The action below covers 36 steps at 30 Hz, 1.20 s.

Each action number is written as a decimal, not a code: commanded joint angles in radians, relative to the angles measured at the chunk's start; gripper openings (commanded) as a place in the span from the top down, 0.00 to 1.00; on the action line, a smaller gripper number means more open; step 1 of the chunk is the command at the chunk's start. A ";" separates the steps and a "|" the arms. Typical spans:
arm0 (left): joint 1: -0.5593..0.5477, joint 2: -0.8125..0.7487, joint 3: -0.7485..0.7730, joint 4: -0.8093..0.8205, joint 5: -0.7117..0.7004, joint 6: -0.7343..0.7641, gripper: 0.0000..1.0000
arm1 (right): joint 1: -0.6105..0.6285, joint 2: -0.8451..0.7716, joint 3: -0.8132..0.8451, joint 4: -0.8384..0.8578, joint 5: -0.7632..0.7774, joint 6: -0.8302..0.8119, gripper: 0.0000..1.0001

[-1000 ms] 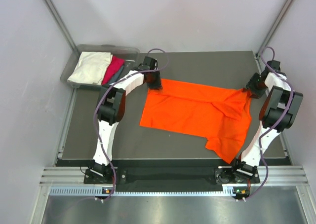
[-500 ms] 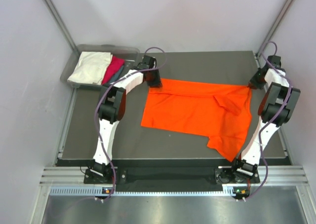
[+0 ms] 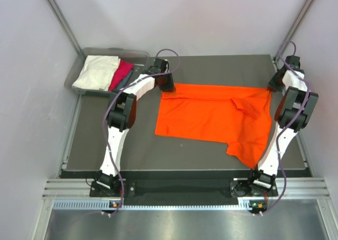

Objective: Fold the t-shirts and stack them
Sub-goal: Fold the tshirt

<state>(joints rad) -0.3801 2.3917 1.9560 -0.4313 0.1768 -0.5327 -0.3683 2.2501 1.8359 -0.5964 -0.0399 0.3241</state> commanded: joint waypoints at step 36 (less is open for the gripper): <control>-0.181 -0.754 -0.611 -0.032 -0.211 0.162 0.42 | 0.129 -0.629 -0.423 -0.152 -0.038 -0.025 0.14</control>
<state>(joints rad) -0.5785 1.5917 1.2812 -0.5194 0.0006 -0.4686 -0.2527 1.6424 1.4528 -0.8322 0.0410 0.2901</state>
